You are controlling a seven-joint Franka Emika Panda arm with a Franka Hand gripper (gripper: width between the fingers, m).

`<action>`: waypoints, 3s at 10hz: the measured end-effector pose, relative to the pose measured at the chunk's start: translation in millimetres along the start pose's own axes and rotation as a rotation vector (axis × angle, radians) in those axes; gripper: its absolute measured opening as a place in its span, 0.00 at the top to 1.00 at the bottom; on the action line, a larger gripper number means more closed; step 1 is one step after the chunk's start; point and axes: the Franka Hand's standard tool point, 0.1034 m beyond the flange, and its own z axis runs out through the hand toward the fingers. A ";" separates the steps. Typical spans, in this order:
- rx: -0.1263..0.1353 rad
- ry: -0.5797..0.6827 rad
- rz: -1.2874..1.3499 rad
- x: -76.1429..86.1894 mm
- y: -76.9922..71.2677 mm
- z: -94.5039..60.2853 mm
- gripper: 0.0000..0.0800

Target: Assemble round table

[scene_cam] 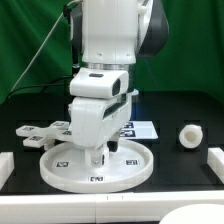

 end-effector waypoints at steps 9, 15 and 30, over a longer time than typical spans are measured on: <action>0.007 0.000 -0.006 -14.2 1.0 7.1 0.49; 0.009 0.018 -0.045 13.6 2.6 6.5 0.49; 0.025 0.037 -0.143 91.7 -4.8 4.2 0.38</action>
Offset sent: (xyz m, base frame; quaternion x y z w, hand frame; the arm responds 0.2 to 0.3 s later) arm -0.0024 0.0003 -0.0111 -0.0032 0.0392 -0.0037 0.9992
